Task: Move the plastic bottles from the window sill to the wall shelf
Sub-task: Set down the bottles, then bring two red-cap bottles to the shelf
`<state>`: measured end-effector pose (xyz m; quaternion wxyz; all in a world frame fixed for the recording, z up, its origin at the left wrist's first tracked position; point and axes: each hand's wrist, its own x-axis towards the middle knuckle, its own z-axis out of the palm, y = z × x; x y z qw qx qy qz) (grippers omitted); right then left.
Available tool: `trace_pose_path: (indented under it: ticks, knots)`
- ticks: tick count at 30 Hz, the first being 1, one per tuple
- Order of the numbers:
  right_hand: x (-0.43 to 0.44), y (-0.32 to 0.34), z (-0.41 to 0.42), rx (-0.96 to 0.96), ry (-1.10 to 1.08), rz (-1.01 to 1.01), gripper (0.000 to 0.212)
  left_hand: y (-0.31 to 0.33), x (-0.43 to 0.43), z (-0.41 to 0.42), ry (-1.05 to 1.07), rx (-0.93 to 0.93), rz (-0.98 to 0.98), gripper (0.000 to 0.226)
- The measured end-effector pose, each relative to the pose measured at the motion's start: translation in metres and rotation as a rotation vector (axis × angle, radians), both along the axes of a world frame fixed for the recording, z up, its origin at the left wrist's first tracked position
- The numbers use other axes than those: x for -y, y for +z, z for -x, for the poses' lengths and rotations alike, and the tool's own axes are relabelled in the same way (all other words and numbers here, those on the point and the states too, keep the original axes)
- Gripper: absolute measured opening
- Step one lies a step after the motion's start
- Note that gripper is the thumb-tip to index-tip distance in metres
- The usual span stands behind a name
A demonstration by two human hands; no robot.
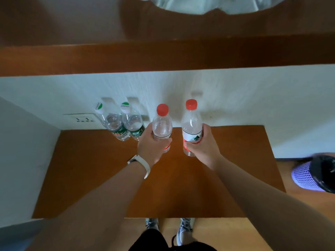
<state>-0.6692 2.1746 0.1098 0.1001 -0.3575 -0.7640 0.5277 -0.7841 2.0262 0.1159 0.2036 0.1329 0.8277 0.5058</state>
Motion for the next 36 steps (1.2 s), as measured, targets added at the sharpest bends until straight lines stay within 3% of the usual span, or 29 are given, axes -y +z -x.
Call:
trace_pose_path:
  ticks: [7, 14, 22, 36]
  knots:
    - [-0.009, -0.015, 0.026, -0.007, -0.024, -0.071, 0.063, -0.008, -0.011, 0.023, 0.035, 0.066, -0.047, 0.047]
    - [-0.010, -0.033, 0.043, -0.016, -0.044, -0.144, 0.062, -0.012, -0.020, 0.033, -0.022, 0.003, -0.042, 0.044]
    - [-0.007, -0.055, 0.056, -0.034, -0.053, -0.198, 0.075, -0.019, -0.024, 0.032, 0.050, 0.013, -0.080, 0.044]
    - [-0.009, -0.051, 0.034, 0.070, -0.004, -0.228, 0.079, -0.019, -0.021, 0.019, 0.068, -0.045, -0.071, 0.056]
